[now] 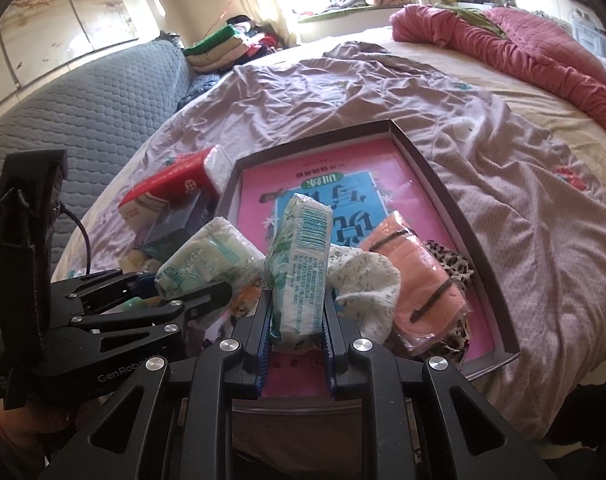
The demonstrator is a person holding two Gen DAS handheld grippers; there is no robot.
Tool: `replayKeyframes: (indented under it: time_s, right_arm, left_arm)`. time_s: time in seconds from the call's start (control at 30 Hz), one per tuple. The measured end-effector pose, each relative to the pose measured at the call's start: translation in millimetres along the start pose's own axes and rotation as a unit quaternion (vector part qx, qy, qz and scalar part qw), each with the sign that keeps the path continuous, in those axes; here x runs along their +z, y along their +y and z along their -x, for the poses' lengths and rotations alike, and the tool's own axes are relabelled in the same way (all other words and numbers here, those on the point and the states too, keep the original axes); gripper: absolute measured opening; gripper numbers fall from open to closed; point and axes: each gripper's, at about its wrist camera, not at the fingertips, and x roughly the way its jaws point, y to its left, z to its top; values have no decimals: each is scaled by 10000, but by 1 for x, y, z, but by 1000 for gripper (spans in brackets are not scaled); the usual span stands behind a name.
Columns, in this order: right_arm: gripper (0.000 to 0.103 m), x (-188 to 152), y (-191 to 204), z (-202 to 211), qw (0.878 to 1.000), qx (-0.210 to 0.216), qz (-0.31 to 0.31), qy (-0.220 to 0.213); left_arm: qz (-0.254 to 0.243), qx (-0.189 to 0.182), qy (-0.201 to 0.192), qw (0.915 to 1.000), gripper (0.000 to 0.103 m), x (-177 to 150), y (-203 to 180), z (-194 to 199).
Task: Organize soft objects
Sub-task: 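Carry both wipe packets up and over the pink tray, then lower both packets onto the tray and open both tools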
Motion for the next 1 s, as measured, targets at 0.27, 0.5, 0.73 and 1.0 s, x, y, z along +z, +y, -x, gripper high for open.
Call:
replayKeyframes:
  time_s: [0.27, 0.5, 0.73, 1.0]
  right_arm:
    - [22, 1, -16, -7, 9997, -213, -142, 3]
    - [23, 3, -18, -12, 9996, -210, -167, -20]
    - [25, 3, -14, -15, 9996, -248, -109, -10]
    - [26, 3, -12, -14, 9996, -263, -99, -20]
  left_arm:
    - [4, -135, -22, 9999, 43, 4, -5, -5]
    - [115, -245, -44, 9996, 43, 4, -2, -5]
    - [134, -238, -57, 9996, 43, 3, 1, -5]
    - [158, -260, -53, 9995, 44, 3, 2, -5]
